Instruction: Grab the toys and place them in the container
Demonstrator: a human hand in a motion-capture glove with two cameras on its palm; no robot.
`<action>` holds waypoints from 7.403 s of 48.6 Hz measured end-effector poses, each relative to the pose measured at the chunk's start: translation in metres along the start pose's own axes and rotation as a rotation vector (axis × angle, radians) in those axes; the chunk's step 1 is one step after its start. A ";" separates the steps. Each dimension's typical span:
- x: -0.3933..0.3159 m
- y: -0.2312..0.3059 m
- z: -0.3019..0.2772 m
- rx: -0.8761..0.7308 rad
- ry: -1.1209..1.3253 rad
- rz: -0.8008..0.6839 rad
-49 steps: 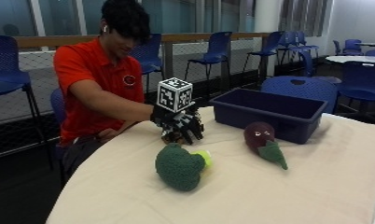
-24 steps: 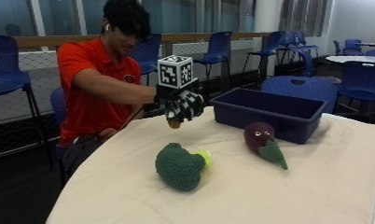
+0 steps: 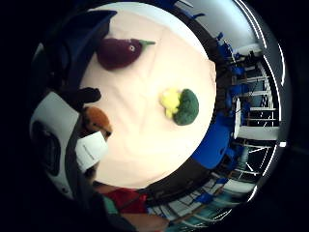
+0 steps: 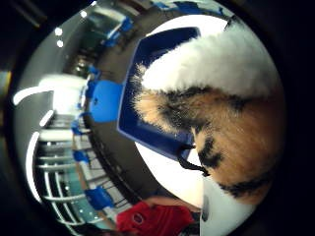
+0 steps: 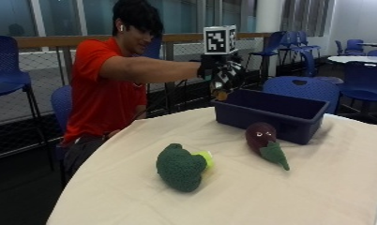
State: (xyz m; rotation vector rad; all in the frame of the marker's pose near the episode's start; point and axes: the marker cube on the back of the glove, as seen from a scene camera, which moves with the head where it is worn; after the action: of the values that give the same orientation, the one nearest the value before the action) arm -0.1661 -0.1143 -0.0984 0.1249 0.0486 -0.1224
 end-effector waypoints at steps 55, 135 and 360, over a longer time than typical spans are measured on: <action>0.040 -0.053 0.011 -0.013 0.059 -0.033; 0.291 0.030 0.101 -0.075 0.166 0.417; 0.107 0.031 0.050 -0.013 -0.024 0.141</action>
State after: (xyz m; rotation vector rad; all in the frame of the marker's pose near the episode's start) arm -0.0543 -0.1025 -0.0511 0.1132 0.0161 0.0172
